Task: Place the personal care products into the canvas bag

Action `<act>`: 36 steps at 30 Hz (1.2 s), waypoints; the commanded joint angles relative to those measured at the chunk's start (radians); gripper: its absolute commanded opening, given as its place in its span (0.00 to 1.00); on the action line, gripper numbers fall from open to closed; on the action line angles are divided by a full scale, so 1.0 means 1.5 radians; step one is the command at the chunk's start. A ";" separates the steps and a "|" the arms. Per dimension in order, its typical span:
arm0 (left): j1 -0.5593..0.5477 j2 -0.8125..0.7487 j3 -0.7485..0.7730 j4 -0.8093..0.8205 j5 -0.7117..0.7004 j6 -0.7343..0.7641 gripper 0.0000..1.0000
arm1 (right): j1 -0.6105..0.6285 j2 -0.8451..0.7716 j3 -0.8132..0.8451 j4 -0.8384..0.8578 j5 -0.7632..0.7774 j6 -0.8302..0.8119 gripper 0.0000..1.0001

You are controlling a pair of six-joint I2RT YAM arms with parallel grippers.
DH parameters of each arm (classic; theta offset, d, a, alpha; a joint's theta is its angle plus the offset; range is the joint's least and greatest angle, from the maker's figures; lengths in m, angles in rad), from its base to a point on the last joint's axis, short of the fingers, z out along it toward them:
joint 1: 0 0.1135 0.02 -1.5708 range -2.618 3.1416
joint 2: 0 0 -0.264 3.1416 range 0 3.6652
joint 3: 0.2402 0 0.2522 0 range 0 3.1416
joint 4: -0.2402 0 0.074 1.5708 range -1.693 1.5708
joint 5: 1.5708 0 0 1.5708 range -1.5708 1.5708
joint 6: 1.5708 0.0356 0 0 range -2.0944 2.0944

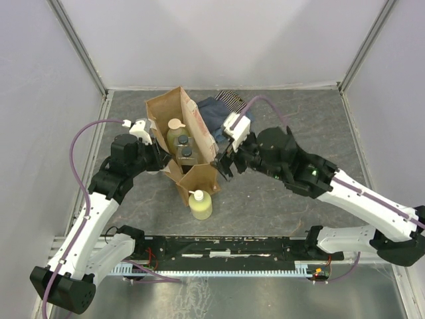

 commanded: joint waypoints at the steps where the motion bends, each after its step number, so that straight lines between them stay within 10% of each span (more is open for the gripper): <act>1: -0.002 -0.005 0.021 0.010 0.001 0.031 0.30 | 0.066 0.007 -0.081 -0.023 0.079 0.045 0.93; 12: -0.002 -0.003 0.017 0.010 0.003 0.032 0.30 | 0.240 0.086 -0.175 0.016 0.217 0.069 0.95; 36: -0.002 -0.017 0.005 0.011 0.004 0.031 0.30 | 0.201 0.186 -0.186 0.206 0.167 0.030 0.85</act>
